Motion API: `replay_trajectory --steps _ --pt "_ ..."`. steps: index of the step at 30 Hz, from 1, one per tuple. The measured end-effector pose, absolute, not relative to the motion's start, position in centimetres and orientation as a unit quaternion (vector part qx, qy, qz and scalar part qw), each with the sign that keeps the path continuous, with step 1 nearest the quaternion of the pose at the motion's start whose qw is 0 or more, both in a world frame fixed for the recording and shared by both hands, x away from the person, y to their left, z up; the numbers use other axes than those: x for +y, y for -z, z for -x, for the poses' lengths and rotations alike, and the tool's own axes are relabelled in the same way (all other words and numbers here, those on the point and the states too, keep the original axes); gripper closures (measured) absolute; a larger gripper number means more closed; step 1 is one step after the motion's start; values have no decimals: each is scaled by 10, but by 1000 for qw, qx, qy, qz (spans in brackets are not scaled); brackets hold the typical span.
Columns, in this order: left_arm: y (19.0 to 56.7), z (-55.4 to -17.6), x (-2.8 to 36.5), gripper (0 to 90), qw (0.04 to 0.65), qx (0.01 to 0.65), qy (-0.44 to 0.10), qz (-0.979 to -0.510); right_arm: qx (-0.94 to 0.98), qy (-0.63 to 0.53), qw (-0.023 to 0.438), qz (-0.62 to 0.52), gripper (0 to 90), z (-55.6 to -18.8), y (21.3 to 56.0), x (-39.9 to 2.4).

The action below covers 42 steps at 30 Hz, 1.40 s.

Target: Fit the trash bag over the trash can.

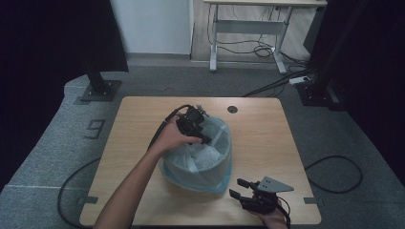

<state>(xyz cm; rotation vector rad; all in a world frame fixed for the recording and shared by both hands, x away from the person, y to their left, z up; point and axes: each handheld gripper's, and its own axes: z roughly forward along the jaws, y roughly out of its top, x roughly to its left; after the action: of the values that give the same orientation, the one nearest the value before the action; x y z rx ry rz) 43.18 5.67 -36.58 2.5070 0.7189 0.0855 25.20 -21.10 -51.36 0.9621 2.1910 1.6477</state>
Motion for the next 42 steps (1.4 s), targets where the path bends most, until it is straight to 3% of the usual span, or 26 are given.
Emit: replay_trajectory --steps 6,11,21,30,42 --pt "360 -430 60 367 280 264 -38 -922 748 -564 119 -329 428 -252 513 -212" --pt "342 -424 73 365 328 267 -34 -906 746 -565 120 -330 429 -252 513 -213" --pt "324 -389 88 359 349 250 -45 -902 744 -566 125 -332 429 -251 512 -209" --pt "331 -361 80 355 333 220 -38 -916 744 -564 125 -335 429 -251 512 -209" --pt "360 -375 62 354 281 234 -17 -931 743 -563 126 -340 429 -252 514 -211"
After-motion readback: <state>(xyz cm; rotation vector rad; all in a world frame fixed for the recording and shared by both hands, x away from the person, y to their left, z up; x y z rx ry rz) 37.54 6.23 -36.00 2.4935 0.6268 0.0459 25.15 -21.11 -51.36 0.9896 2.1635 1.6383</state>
